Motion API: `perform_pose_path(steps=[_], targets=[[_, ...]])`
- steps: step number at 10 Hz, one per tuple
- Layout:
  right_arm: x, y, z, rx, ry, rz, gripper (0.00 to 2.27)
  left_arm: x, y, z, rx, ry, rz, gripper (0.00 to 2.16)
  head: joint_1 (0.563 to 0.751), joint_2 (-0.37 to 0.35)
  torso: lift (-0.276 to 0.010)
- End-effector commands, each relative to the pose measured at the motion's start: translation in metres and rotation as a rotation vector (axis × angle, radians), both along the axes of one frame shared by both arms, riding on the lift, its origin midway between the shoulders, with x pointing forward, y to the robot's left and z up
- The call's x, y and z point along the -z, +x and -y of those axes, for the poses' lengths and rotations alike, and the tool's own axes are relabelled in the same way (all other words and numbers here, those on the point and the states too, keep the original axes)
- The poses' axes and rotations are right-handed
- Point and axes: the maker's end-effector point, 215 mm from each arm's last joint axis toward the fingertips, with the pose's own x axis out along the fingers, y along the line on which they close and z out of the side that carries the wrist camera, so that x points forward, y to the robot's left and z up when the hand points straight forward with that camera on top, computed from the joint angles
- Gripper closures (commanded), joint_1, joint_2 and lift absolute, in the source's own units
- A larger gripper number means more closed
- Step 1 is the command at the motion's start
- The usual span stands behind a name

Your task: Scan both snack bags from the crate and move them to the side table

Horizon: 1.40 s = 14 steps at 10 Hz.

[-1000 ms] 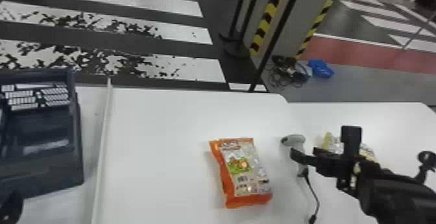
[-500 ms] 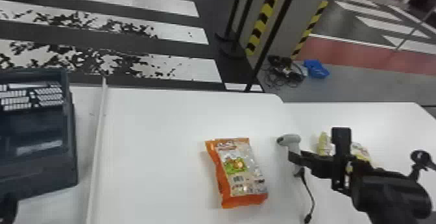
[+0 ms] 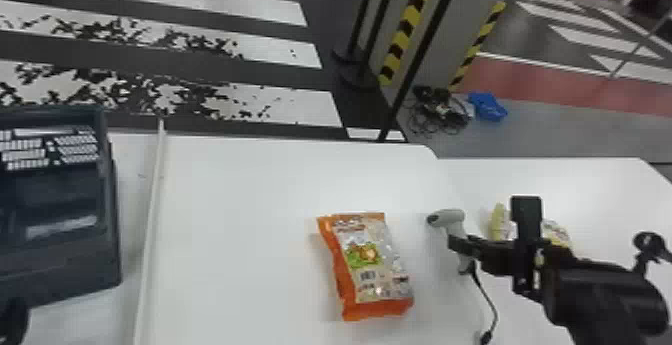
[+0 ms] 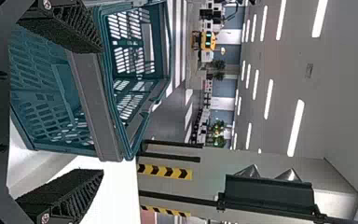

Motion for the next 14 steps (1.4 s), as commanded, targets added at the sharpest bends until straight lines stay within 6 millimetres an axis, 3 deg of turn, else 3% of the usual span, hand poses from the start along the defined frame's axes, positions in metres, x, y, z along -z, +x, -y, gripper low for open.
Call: perform_pose_path(steps=[1,4,10,14], targets=[[-0.014,-0.007,-0.003,0.015,0.007,0.0,2.24,0.0,0.0,0.0,0.0,0.0,0.0,0.08,0.695,-0.35,-0.099],[-0.043,-0.035,-0.024,0.038,0.005,-0.018,2.24,-0.002,0.001,0.001,0.001,-0.002,0.004,0.08,0.695,-0.35,-0.099],[-0.083,-0.117,-0.113,0.019,0.024,-0.15,2.24,0.001,0.001,0.003,0.004,-0.004,-0.002,0.08,0.695,-0.305,-0.099],[-0.096,-0.152,-0.176,-0.038,0.049,-0.216,2.24,0.002,0.0,0.003,0.004,-0.003,-0.004,0.08,0.695,-0.23,-0.099]])
